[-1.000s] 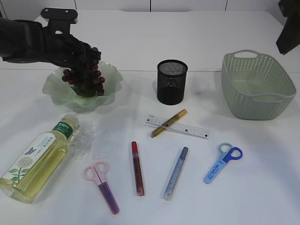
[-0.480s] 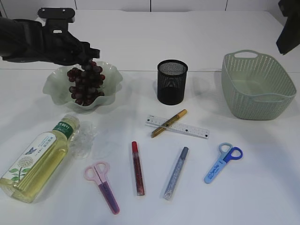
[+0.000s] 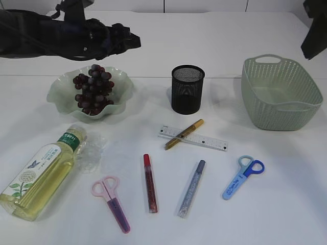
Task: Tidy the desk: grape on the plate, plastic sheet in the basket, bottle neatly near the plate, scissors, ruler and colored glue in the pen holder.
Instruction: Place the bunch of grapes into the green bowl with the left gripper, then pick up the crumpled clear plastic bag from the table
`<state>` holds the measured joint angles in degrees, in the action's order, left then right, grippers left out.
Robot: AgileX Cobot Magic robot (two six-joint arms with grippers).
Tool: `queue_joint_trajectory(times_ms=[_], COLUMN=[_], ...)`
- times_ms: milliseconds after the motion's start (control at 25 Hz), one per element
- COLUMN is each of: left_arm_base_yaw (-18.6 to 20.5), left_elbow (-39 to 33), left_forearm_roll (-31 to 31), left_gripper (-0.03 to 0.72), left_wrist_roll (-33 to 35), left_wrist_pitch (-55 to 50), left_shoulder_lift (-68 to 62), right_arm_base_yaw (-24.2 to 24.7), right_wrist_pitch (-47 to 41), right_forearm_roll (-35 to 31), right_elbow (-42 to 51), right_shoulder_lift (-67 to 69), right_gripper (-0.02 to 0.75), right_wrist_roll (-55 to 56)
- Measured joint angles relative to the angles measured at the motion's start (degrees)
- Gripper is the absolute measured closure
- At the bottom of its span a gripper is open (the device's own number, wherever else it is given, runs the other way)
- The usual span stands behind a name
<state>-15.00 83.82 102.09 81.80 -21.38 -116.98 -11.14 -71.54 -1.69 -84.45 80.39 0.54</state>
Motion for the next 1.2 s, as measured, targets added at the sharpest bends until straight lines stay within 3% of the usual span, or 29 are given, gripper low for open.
queue_joint_trajectory(times_ms=[120, 320, 440, 720, 960, 1200], left_arm_base_yaw=[0.00, 0.00, -0.10, -1.48, -4.36, -6.87], left_elbow=[0.00, 0.04, 0.04, 0.13, 0.13, 0.13], left_forearm_roll=[-8.65, -28.75, -41.24, -62.94, -78.39, -87.54], left_gripper=[0.277, 0.277, 0.277, 0.271, 0.223, 0.213], left_wrist_roll=[-4.18, -15.42, -23.42, -44.03, -59.16, -68.20], left_wrist_pitch=[-11.16, -26.26, -31.22, -37.67, -46.08, -42.38], left_shoulder_lift=[0.09, 0.88, 3.05, 10.67, 12.19, 12.19], right_arm_base_yaw=[0.00, 0.00, 0.00, 0.00, 0.00, 0.00], right_wrist_pitch=[0.00, 0.00, 0.00, 0.00, 0.00, 0.00], right_forearm_roll=[0.00, 0.00, 0.00, -0.55, -1.07, -1.69], right_elbow=[0.00, 0.00, 0.00, 0.00, 0.00, 0.00], right_shoulder_lift=[0.00, 0.00, 0.00, 0.00, 0.00, 0.00], right_gripper=[0.349, 0.349, 0.349, 0.349, 0.349, 0.349], right_wrist_roll=[0.13, 0.13, 0.13, 0.21, 0.34, 0.34])
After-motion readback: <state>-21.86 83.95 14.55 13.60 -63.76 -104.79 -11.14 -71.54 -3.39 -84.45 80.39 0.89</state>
